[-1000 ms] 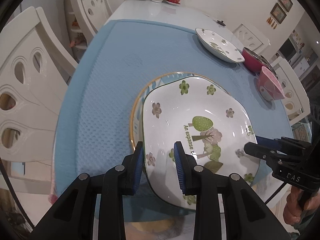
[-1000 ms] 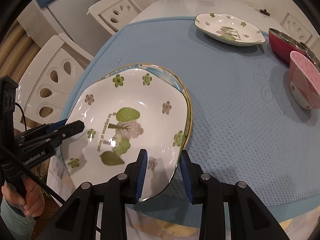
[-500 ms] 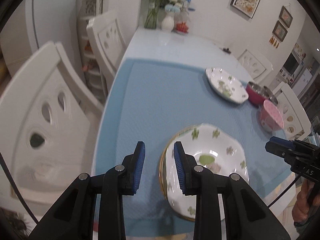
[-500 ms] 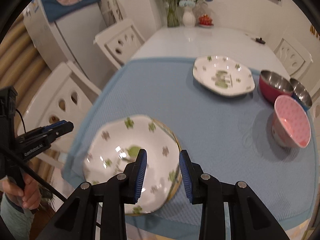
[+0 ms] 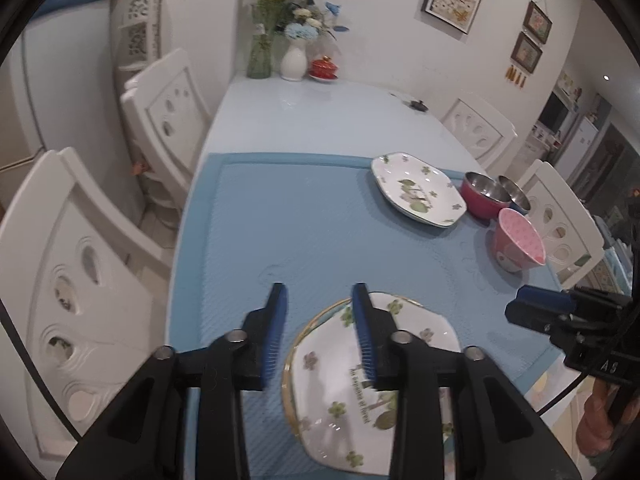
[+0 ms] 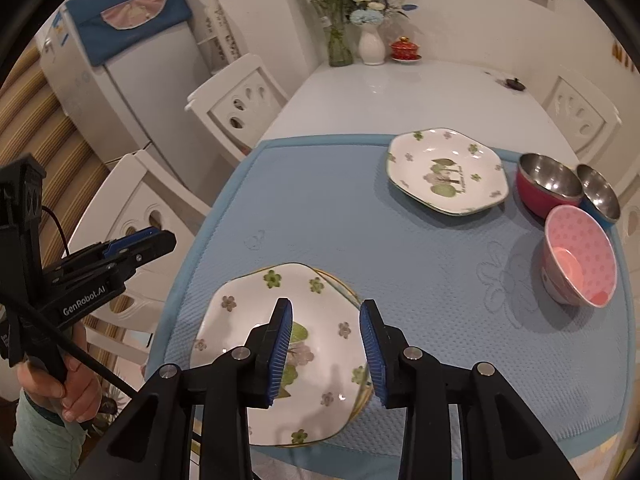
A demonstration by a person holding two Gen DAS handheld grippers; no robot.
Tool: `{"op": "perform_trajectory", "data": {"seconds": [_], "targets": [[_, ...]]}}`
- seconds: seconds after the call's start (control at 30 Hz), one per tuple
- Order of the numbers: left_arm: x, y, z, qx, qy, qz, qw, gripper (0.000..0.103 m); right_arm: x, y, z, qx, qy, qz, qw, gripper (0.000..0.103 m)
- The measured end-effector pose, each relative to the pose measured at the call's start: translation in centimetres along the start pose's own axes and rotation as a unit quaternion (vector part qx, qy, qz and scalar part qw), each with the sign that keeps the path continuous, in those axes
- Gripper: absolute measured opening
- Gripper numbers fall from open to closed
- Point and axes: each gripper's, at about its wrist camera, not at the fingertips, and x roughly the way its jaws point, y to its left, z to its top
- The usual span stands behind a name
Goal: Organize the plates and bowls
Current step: 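Open the left gripper and withdraw it from the stacked plates, then move both grippers to the rim of the second hexagonal forest plate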
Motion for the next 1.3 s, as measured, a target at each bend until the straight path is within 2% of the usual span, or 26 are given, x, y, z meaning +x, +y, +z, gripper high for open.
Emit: {"op": "perform_trajectory", "data": {"seconds": [0.07, 0.13, 0.27, 0.3, 0.47, 0.67, 0.83, 1.03, 1.3], "targets": [[0.5, -0.6, 0.4, 0.008, 0.008, -0.004, 0.9999, 0.038, -0.2, -0.6, -0.3, 0.013, -0.002, -0.009, 1.0, 0.038], [1.3, -1.5, 0.9, 0.018, 0.021, -0.012, 0.9995, 0.041, -0.4, -1.6, -0.5, 0.037, -0.004, -0.019, 0.999, 0.049], [2.4, -2.9, 1.8, 0.026, 0.026, -0.036, 0.9987, 0.06, -0.8, -3.8, -0.5, 0.086, -0.002, -0.013, 0.996, 0.053], [2.6, -3.3, 2.0, 0.03, 0.024, -0.039, 0.9985, 0.061, -0.8, -4.7, -0.5, 0.101, -0.001, -0.011, 0.995, 0.054], [4.8, -5.1, 4.3, 0.032, 0.036, -0.054, 0.9974, 0.062, -0.3, -7.8, 0.6, 0.14, 0.009, -0.016, 0.99, 0.054], [8.2, -6.7, 7.3, 0.018, 0.043, -0.06, 0.9971, 0.062, 1.9, -11.7, 3.6, 0.182, 0.014, -0.031, 0.983, 0.054], [12.5, -7.9, 9.3, 0.022, 0.072, -0.061, 0.9953, 0.062, 4.9, -14.5, 6.1, 0.207, 0.023, -0.063, 0.976, 0.054], [18.4, -8.2, 11.1, 0.01, 0.115, -0.057, 0.9917, 0.062, 9.9, -16.8, 8.4, 0.236, 0.051, -0.072, 0.968, 0.054], [23.7, -7.3, 12.4, -0.023, 0.137, -0.072, 0.9878, 0.06, 13.9, -19.7, 10.0, 0.268, 0.061, -0.093, 0.957, 0.054]]}}
